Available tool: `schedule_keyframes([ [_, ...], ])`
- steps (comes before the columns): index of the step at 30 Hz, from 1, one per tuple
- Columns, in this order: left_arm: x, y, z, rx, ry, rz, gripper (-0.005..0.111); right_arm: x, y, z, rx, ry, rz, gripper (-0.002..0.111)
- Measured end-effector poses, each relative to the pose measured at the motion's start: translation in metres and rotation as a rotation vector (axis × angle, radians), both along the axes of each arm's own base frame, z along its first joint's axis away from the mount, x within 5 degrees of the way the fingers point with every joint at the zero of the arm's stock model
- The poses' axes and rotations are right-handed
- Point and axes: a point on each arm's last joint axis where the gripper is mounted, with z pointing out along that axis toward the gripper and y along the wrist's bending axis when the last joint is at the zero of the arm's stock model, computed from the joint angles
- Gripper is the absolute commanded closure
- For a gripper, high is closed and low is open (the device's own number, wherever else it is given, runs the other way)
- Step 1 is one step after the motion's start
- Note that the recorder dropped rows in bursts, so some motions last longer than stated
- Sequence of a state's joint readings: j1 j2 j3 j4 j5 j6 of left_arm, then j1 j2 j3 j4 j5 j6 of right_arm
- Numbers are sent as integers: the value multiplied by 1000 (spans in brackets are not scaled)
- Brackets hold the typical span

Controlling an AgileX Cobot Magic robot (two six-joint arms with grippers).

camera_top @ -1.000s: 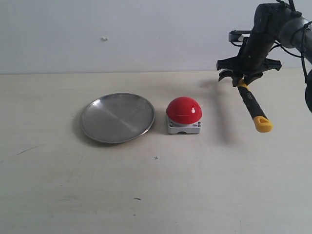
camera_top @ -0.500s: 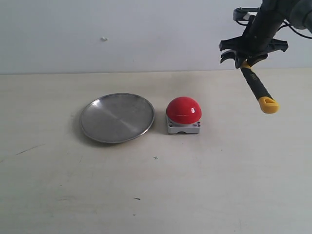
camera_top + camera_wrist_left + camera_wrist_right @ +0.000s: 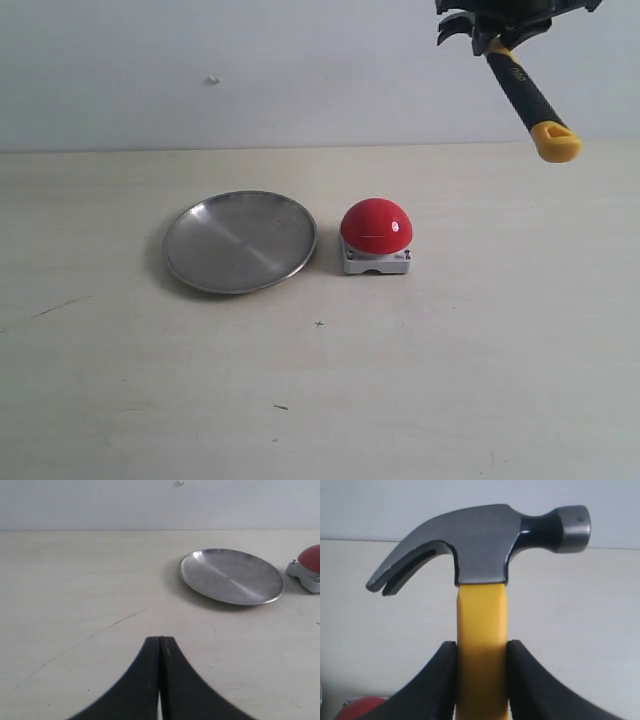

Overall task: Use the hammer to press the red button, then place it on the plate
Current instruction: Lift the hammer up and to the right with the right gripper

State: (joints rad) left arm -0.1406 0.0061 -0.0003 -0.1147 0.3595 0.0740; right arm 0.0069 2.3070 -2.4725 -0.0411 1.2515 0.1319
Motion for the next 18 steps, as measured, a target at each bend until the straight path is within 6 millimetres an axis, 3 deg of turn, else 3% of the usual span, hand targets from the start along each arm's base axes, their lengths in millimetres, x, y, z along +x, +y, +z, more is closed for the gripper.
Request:
schedule_keyframes([
  [6, 0, 0, 0, 0, 0, 0, 107, -34, -3, 19, -39, 37, -48, 108],
  [9, 0, 0, 0, 0, 0, 0, 107, -55, 0, 31, -22, -31, -61, 108],
  [14, 0, 0, 0, 0, 0, 0, 107, -112, -2, 44, -33, -258, -66, 108],
  [18, 0, 0, 0, 0, 0, 0, 107, -149, -6, 39, -56, -364, -94, 108],
])
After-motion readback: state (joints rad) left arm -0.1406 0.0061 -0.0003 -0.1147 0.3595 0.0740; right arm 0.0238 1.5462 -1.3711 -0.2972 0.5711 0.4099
